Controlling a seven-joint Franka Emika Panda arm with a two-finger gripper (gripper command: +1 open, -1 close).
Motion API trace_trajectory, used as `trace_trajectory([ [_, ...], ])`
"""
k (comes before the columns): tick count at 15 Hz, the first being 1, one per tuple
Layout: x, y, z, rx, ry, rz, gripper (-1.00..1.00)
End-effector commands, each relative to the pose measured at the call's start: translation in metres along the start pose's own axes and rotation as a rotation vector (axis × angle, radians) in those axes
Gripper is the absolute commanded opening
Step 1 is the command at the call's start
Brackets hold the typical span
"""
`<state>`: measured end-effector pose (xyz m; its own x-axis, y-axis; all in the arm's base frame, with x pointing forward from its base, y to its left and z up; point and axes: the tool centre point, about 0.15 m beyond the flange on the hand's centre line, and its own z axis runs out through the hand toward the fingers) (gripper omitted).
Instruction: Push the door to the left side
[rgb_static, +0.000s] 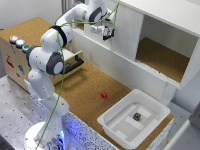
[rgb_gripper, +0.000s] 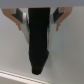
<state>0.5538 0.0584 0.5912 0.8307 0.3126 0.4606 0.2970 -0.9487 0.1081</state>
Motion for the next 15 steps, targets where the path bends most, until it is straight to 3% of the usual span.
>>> trace_trajectory([
  [1,0.084,-0.044,0.030,-0.044,0.065,-0.109,-1.00],
  [7,0.090,-0.065,0.029,-0.023,0.082,-0.149,-1.00],
  [8,0.091,-0.067,0.029,-0.016,0.082,-0.148,1.00],
  [15,0.098,-0.097,0.029,0.009,0.106,-0.195,1.00],
])
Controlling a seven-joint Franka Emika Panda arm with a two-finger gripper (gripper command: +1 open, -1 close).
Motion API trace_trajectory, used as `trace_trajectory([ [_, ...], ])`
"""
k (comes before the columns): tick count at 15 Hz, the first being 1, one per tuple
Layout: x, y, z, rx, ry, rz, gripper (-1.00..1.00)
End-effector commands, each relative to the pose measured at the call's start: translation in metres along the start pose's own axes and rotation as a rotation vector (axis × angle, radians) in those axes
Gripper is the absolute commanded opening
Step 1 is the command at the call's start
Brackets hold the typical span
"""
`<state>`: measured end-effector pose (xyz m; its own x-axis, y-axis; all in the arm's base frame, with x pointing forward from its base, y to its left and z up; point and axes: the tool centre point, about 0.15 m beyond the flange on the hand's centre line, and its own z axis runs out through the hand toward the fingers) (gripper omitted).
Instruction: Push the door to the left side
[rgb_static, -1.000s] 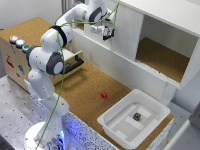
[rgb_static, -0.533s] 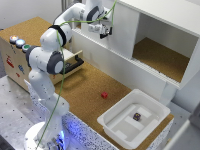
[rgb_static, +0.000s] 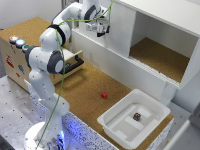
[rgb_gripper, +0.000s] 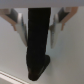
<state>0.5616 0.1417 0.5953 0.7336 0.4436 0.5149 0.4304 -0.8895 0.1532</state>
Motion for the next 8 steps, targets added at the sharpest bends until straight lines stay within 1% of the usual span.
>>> trace_trajectory([
  [1,0.065,-0.015,0.031,-0.017,0.020,-0.056,1.00],
  [8,0.063,-0.036,0.026,0.025,0.032,-0.080,1.00],
])
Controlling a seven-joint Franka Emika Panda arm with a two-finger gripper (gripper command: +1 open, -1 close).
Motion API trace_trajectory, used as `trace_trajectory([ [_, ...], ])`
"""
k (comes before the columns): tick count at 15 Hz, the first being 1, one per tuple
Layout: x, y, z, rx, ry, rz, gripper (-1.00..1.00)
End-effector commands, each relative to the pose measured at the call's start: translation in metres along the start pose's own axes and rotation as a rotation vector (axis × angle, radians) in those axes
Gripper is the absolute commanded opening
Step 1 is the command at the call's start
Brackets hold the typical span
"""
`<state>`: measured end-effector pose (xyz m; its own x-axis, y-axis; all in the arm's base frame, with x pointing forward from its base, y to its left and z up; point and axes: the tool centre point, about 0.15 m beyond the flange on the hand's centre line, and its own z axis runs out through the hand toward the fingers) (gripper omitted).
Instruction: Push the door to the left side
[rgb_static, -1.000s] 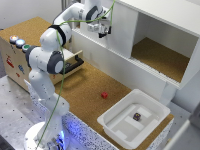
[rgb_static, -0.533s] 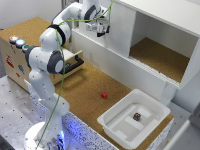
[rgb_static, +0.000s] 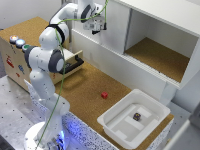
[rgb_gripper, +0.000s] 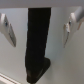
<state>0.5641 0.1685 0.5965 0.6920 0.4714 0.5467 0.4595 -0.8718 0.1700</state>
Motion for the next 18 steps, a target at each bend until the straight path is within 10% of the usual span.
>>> trace_trajectory([
  [1,0.046,-0.011,0.024,0.020,-0.014,-0.038,1.00],
  [18,-0.032,-0.021,-0.029,-0.040,-0.045,0.033,1.00],
])
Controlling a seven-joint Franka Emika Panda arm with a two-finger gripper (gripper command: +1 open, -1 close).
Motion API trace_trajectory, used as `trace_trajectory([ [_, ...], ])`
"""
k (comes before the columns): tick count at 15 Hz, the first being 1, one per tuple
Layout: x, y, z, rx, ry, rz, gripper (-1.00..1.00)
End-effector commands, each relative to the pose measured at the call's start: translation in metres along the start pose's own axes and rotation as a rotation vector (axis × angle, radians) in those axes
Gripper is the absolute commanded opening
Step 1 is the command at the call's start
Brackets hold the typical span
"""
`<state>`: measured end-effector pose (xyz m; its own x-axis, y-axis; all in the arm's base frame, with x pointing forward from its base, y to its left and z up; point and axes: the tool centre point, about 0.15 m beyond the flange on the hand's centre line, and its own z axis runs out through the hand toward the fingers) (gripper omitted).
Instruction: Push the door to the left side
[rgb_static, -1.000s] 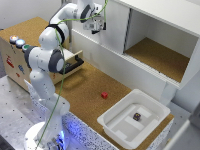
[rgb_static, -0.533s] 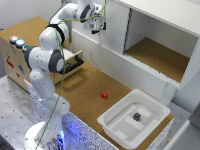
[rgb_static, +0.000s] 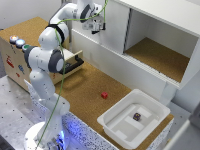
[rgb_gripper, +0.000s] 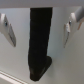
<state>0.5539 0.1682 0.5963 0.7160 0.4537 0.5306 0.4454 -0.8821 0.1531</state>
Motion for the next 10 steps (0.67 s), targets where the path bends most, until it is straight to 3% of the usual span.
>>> trace_trajectory([
  [1,-0.032,-0.017,-0.027,-0.045,-0.020,0.006,1.00],
  [10,-0.114,-0.031,-0.073,-0.031,-0.007,0.004,1.00],
])
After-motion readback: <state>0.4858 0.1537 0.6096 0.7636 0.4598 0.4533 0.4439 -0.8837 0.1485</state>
